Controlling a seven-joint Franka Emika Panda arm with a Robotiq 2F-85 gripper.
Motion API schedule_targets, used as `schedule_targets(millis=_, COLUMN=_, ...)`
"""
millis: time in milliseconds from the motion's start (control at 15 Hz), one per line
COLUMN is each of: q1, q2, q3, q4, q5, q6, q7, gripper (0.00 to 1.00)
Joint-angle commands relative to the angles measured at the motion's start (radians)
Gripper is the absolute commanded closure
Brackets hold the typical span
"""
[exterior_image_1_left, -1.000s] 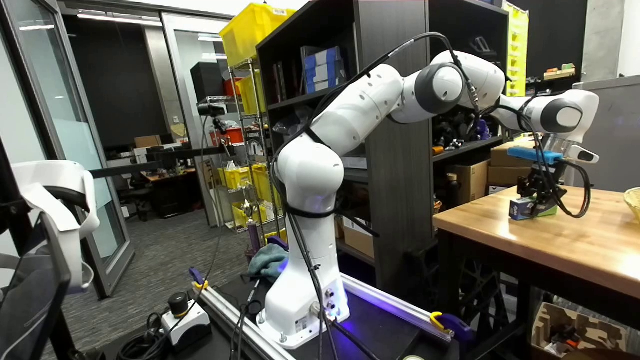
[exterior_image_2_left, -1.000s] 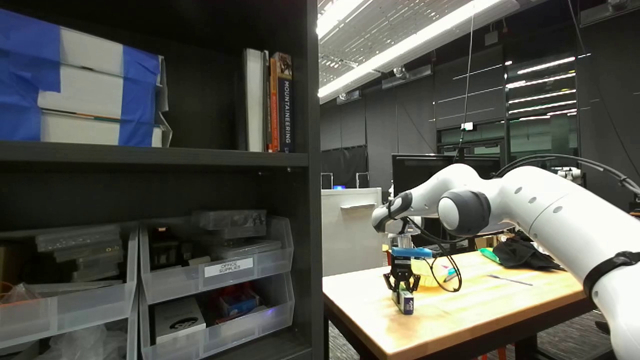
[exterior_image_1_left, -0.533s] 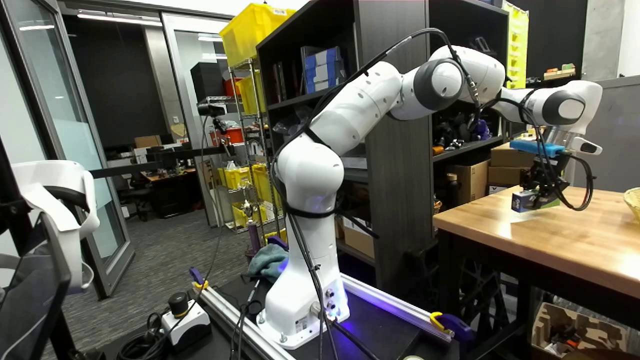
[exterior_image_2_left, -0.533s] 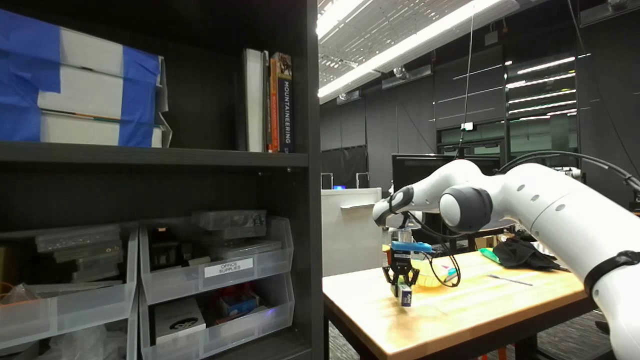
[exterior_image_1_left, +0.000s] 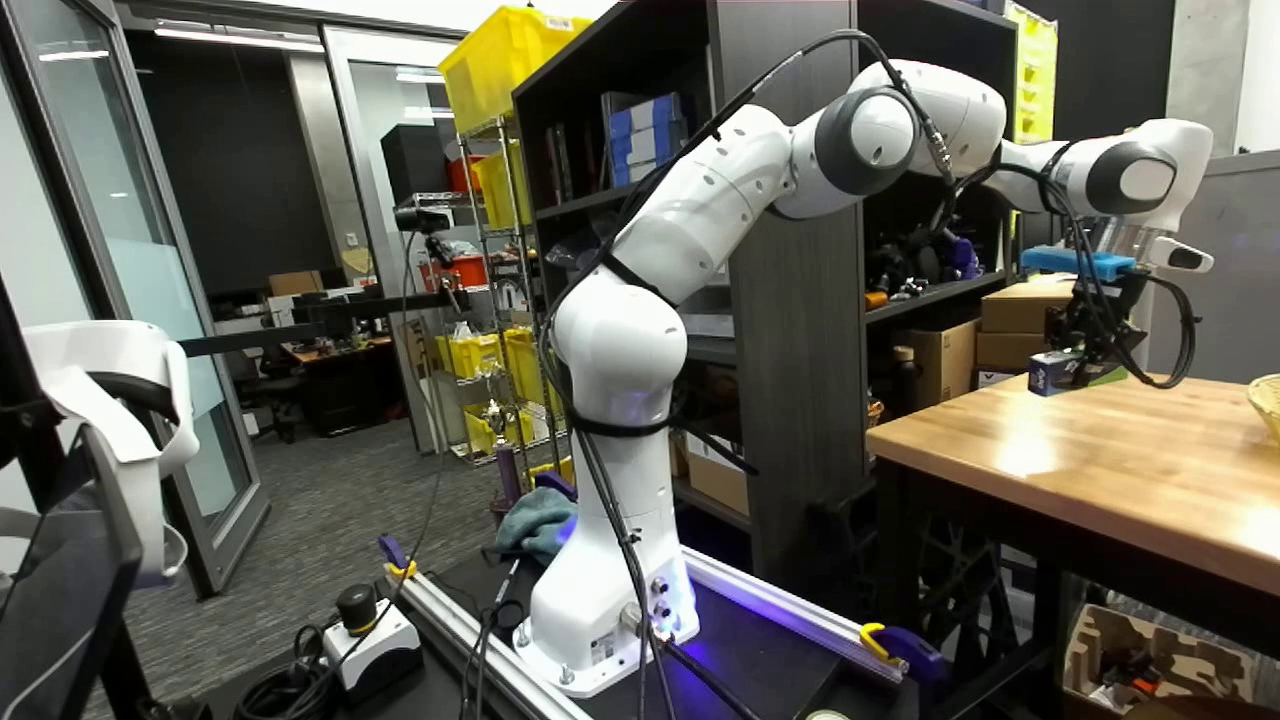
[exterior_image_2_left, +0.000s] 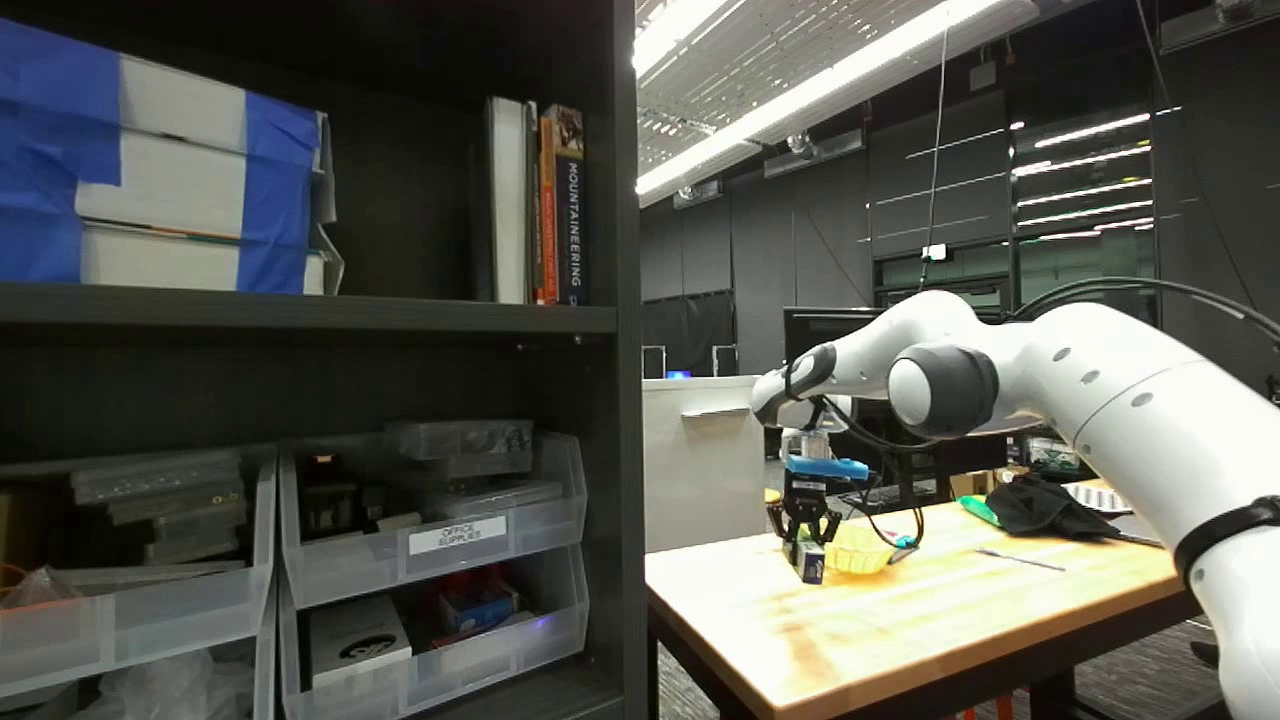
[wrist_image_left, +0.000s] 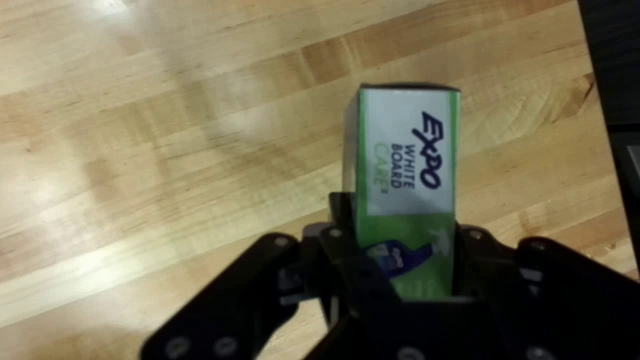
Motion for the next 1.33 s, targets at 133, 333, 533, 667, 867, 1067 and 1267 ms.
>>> schedule_targets(millis=133, q1=-0.014, q2=-0.146, q3=-0.002, q4=-0.157, q5=0.007, q6=0.001, q7=-0.05, gripper=0.87)
schedule_targets(millis=333, q1=-0.022, q2=-0.185, q3=-0.002, q4=-0.205, q5=0.012, q6=0.006, q7=-0.054, gripper=0.87)
schedule_targets(millis=533, q1=-0.028, q2=-0.241, q3=-0.001, q4=-0.279, q5=0.007, q6=0.01, q7=-0.095, gripper=0.87)
schedule_targets(millis=667, q1=-0.026, q2=-0.294, q3=0.001, q4=-0.349, q5=-0.003, q6=0.018, q7=-0.157, gripper=0.87)
schedule_targets(millis=867, q1=-0.021, q2=-0.355, q3=-0.001, q4=-0.427, q5=-0.011, q6=0.02, q7=-0.221, gripper=0.87)
schedule_targets(millis=1067, q1=-0.008, q2=-0.368, q3=-0.016, q4=-0.425, q5=-0.05, q6=-0.087, q7=-0.258, gripper=0.87)
schedule_targets(millis=1267, q1=0.004, q2=-0.376, q3=-0.021, q4=-0.423, q5=-0.095, q6=-0.177, q7=-0.271, gripper=0.87)
